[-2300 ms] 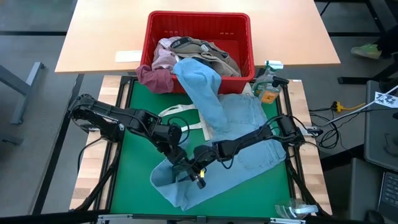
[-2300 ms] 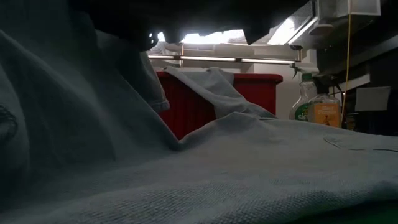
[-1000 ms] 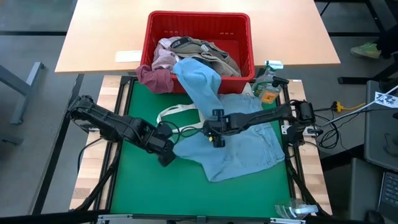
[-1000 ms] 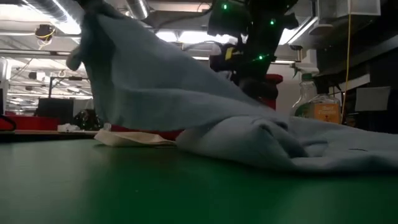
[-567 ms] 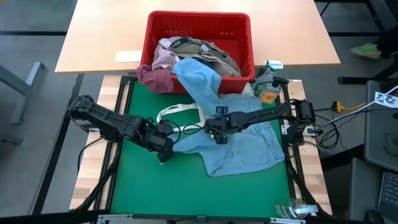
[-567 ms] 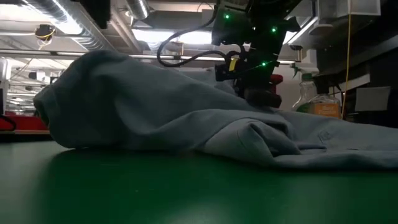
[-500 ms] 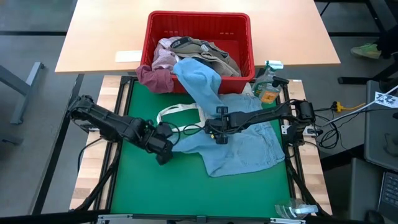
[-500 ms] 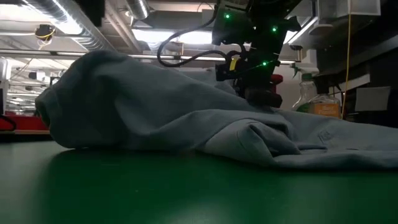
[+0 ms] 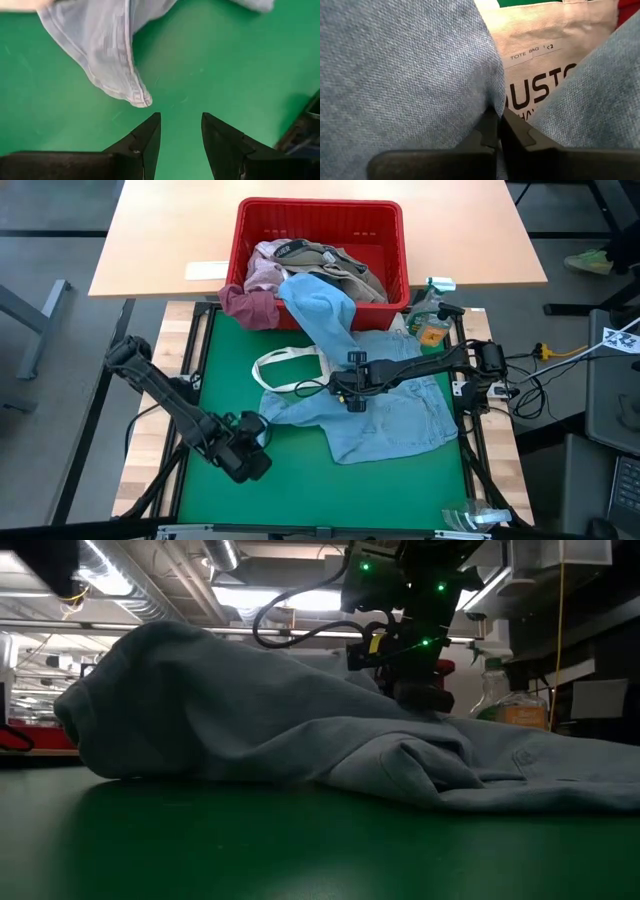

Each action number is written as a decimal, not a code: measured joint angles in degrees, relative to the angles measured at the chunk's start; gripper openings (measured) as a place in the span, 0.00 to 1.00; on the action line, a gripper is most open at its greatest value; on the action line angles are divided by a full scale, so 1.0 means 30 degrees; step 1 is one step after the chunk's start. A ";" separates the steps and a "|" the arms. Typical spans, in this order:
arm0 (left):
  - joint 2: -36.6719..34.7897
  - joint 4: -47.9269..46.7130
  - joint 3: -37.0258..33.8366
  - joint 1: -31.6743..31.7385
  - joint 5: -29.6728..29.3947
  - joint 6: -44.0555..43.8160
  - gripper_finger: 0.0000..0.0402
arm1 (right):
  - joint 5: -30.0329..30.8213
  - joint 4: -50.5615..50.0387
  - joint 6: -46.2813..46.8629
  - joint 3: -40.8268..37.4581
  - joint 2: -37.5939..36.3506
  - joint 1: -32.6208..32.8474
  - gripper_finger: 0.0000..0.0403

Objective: Fold Laundry from Bin
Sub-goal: Fold the blue pants from the red laundry basket

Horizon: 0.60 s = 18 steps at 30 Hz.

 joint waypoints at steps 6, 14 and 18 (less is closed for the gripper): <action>0.0000 0.0824 -0.1839 0.0021 -0.0360 -0.0916 0.34 | -0.0025 0.0000 -0.0002 0.0000 0.0000 0.0007 0.03; 0.0120 0.1470 -0.2564 0.0881 -0.1140 -0.0951 0.34 | -0.0032 0.0015 0.0001 0.0000 0.0000 0.0007 0.03; 0.0369 0.1598 -0.2564 0.1135 -0.1359 -0.0922 0.34 | -0.0032 0.0027 -0.0002 0.0000 0.0000 0.0015 0.03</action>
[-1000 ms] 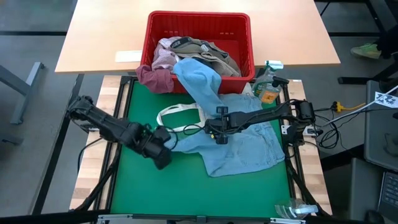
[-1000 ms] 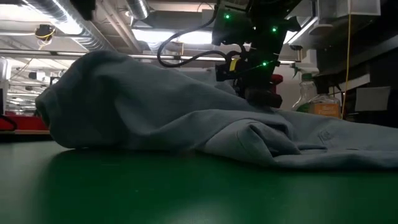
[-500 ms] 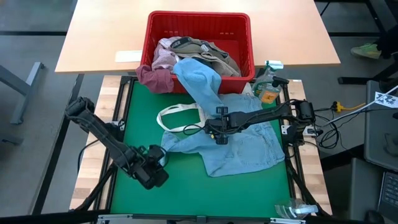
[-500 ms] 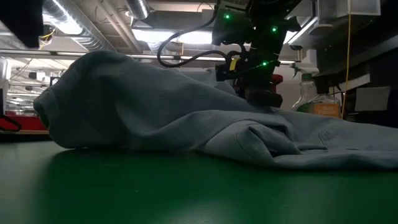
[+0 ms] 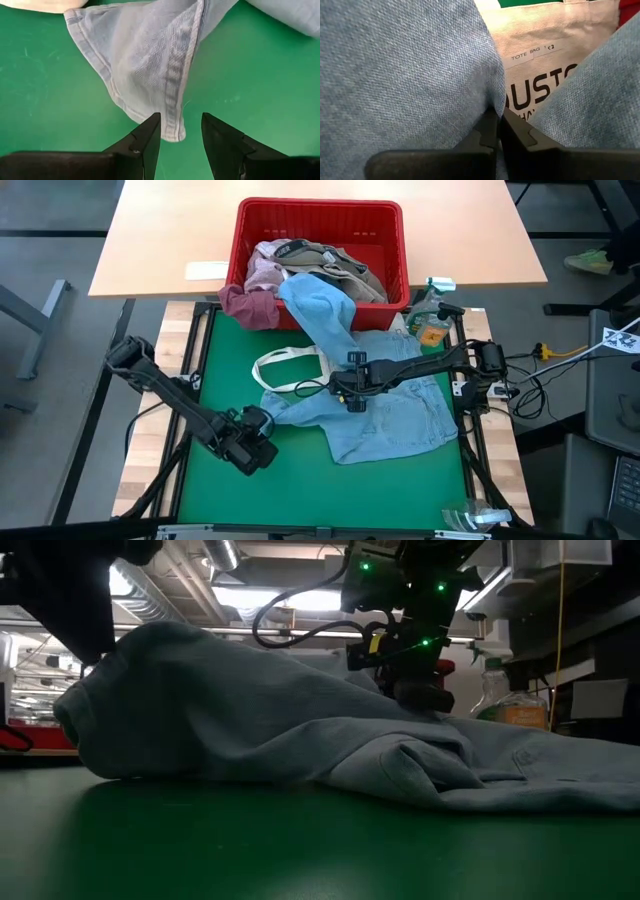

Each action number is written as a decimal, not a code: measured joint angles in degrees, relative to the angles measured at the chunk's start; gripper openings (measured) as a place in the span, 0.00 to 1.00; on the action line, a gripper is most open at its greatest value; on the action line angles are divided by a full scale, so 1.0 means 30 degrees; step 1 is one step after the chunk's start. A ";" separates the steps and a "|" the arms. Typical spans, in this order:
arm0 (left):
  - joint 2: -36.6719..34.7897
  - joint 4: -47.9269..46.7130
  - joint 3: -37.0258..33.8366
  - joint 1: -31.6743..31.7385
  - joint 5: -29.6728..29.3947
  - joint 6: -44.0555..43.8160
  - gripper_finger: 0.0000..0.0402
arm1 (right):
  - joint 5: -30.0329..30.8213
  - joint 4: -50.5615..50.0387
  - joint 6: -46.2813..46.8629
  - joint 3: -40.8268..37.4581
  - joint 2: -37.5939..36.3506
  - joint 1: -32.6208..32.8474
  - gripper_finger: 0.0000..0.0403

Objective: Fold Laundry from Bin
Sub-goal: Fold the blue pants from the red laundry basket

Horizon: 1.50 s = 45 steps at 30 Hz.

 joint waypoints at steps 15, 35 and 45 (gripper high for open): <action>0.2917 -0.0276 0.0000 0.0292 0.0121 -0.0012 0.17 | -0.0014 0.0039 -0.0074 0.0000 0.0007 0.0007 0.03; 0.0107 -0.1517 0.8882 -0.0192 1.1091 0.2033 0.02 | -0.5746 -0.0349 -0.0274 0.0495 -0.2039 0.0073 0.03; 0.0061 -0.2893 0.7653 -0.0955 0.7255 0.1960 0.02 | -0.4769 0.0289 -0.0291 0.0452 -0.2019 -0.0007 0.03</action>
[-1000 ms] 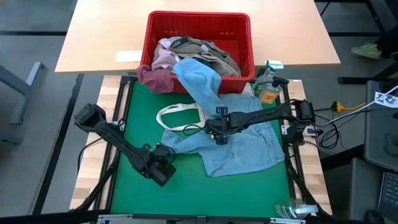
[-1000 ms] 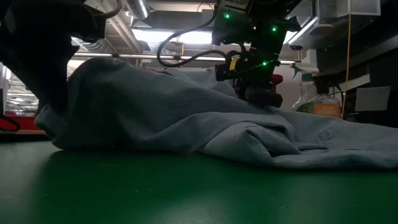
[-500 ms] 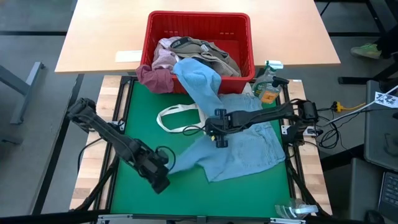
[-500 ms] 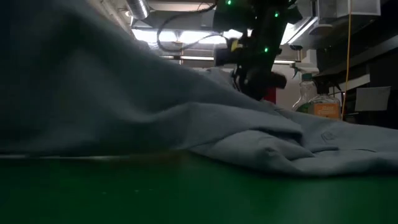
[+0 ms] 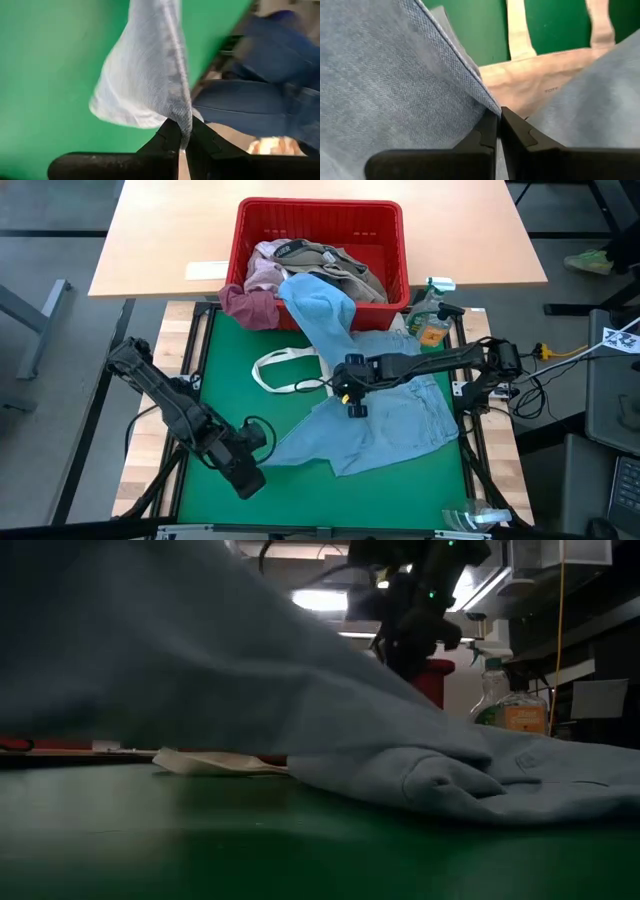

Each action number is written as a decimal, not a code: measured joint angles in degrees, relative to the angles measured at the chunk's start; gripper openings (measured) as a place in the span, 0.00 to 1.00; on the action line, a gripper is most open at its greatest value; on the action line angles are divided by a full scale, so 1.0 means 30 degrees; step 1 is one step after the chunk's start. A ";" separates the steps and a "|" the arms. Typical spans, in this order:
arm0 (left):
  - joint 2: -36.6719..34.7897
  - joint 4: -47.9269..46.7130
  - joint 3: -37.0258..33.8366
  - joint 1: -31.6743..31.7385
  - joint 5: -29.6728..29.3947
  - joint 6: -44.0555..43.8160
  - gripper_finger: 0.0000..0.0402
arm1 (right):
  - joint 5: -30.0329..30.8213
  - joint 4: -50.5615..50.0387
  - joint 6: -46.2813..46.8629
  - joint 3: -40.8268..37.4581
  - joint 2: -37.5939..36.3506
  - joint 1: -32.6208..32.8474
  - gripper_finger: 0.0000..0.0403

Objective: Fold Laundry from Bin
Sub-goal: Fold the blue pants from the red laundry basket

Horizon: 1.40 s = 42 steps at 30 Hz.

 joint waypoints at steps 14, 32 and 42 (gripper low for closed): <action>0.0029 -0.1707 -0.5058 0.1147 -0.1122 -0.2781 0.03 | 0.4303 0.0252 0.0006 0.0000 0.1327 0.0000 0.03; 0.0029 -0.2531 -0.7610 0.4054 -0.3856 0.0666 0.32 | 0.4296 0.0312 0.0006 0.0000 0.1319 0.0000 0.04; -0.0288 -0.3594 -0.7624 0.4738 -0.1687 0.1082 0.34 | 0.4543 0.0304 0.0007 0.0000 0.1319 0.0007 0.04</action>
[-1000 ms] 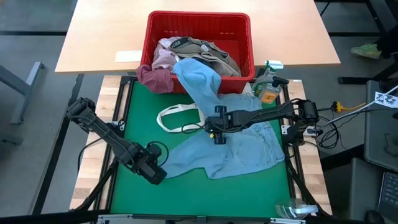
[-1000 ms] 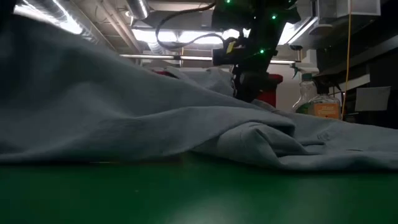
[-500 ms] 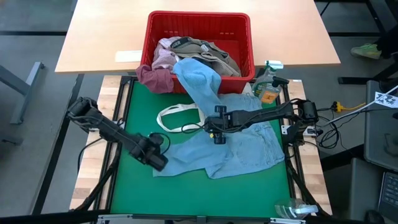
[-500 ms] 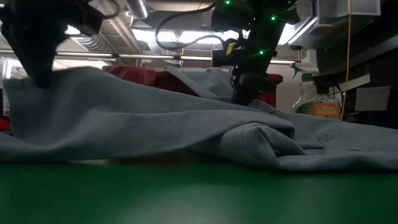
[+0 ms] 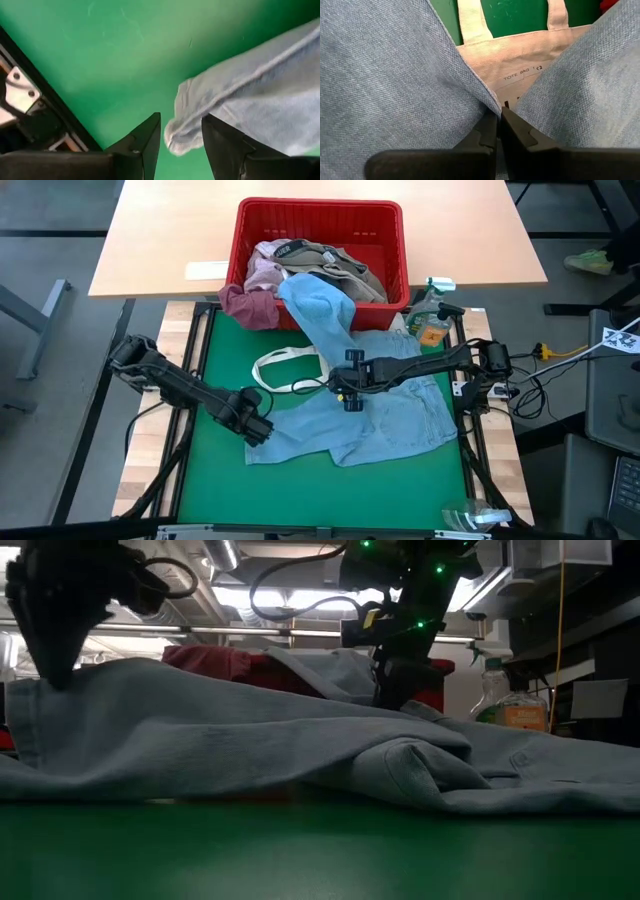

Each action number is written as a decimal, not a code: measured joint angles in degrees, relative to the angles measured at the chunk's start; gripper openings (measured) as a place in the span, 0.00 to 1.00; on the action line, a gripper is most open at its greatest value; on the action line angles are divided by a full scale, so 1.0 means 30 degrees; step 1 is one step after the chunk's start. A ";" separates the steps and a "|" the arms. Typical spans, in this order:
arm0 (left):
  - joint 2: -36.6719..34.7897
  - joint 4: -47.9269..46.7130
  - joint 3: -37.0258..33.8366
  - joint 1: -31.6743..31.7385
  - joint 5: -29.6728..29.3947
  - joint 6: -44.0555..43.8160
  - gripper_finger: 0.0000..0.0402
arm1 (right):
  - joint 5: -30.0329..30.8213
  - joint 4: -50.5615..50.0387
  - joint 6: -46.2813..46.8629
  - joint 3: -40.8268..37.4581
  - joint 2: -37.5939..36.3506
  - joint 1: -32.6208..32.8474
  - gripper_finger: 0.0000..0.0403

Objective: Fold Laundry from Bin
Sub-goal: Fold the blue pants from the red laundry basket

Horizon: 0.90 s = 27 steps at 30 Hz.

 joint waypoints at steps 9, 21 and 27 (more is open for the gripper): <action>-0.0810 0.0506 0.0000 -0.2296 0.0847 -0.3047 0.33 | -0.0117 -0.0146 0.0000 0.0000 -0.0015 0.0000 0.04; 0.0642 0.5773 0.0000 -0.6090 -0.1932 -0.7629 0.34 | -0.0277 -0.0138 0.0000 0.0000 -0.0022 0.0000 0.04; 0.2162 0.6039 0.0000 -0.6184 -0.1482 -0.9572 0.43 | -0.0277 -0.0138 0.0000 0.0007 -0.0022 0.0000 0.04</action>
